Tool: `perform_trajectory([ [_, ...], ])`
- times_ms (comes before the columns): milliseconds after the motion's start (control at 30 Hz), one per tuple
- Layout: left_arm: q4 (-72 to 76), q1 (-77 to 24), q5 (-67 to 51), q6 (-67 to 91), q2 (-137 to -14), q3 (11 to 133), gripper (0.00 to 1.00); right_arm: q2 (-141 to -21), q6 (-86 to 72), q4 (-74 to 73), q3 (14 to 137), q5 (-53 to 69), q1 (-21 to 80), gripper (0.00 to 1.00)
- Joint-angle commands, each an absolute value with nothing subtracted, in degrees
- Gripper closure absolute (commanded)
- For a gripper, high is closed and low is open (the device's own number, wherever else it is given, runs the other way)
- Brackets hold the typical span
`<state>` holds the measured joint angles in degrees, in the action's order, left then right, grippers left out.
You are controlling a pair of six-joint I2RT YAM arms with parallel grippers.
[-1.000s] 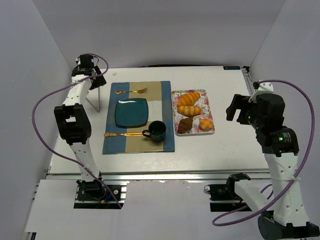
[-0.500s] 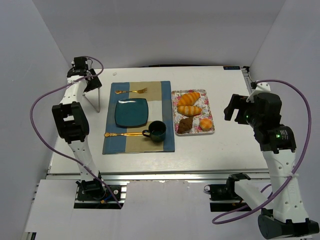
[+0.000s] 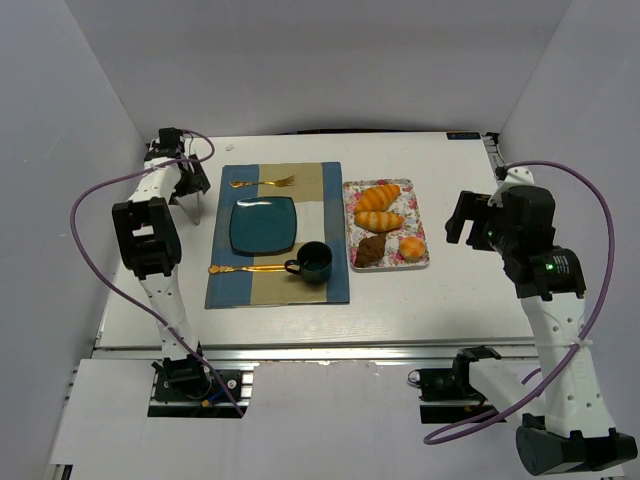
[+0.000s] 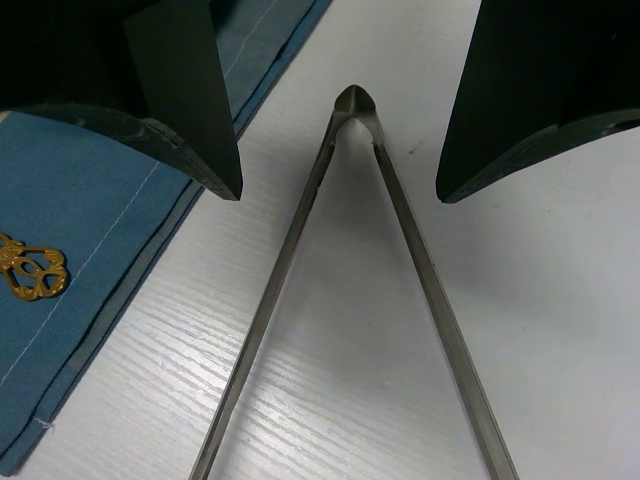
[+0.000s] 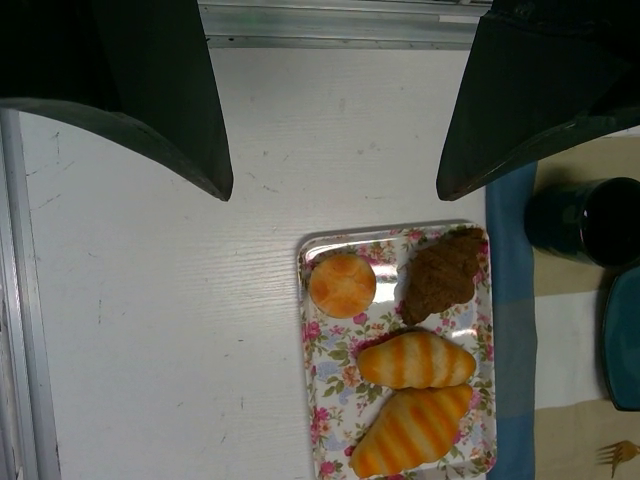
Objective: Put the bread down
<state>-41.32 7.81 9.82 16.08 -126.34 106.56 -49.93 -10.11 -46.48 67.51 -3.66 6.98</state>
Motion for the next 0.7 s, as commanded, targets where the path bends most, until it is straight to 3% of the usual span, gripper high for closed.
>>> perform_trajectory([
  [0,-40.2,8.0,10.5,14.9,-126.1,106.0,0.11,-49.7,-10.6,-44.5,66.9,-3.7,7.0,0.11],
  [667,-37.1,9.5,7.7,11.6,-134.3,111.3,0.17,-49.4,-11.6,-45.9,66.2,-4.5,7.0,0.11],
])
